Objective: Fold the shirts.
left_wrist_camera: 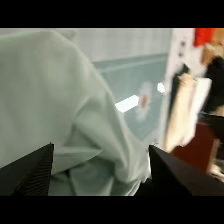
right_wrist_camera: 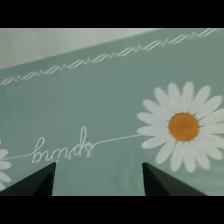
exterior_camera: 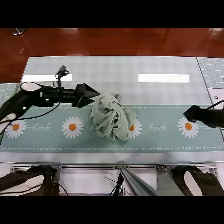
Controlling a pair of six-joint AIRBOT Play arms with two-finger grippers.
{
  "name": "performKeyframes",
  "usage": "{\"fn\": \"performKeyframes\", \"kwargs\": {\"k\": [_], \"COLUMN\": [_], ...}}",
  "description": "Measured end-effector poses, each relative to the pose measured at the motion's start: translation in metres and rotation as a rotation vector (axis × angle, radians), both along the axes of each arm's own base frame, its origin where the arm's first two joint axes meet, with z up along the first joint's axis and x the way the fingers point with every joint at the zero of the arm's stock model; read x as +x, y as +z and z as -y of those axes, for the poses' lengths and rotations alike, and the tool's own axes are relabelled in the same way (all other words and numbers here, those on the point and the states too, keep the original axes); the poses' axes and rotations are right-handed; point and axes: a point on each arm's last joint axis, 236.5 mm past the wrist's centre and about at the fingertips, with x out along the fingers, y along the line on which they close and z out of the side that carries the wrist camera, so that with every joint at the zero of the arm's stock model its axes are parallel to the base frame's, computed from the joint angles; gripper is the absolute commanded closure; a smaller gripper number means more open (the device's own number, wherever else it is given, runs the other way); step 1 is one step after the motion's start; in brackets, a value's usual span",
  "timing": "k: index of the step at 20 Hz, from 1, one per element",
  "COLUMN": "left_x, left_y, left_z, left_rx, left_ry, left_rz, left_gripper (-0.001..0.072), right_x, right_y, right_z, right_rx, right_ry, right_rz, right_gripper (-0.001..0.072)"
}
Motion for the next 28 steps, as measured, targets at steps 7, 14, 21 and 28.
{"fn": "performKeyframes", "kwargs": {"k": [7,14,21,28], "left_x": [0.01,-0.019,-0.009,0.003], "left_y": [-0.008,-0.028,-0.021,-0.003], "left_z": [0.049,0.068,0.068,0.069], "left_rx": [-0.105,-0.096,-0.099,-0.109], "left_ry": [-0.101,-0.268,-0.292,-0.303], "left_rz": [-0.046,-0.11,-0.075,-0.013], "left_gripper": [0.001,0.026,0.0682,0.0682], "right_x": [-0.012,-0.024,-0.042,-0.035], "right_y": [-0.025,-0.033,-0.045,-0.081], "right_z": [-0.044,-0.078,-0.118,-0.178], "right_rx": [0.094,0.125,0.162,0.224], "right_ry": [0.112,0.199,0.28,0.367], "right_rz": [-0.053,-0.084,-0.149,-0.225], "right_gripper": [0.0087,0.0087,0.0087,0.0087]}}
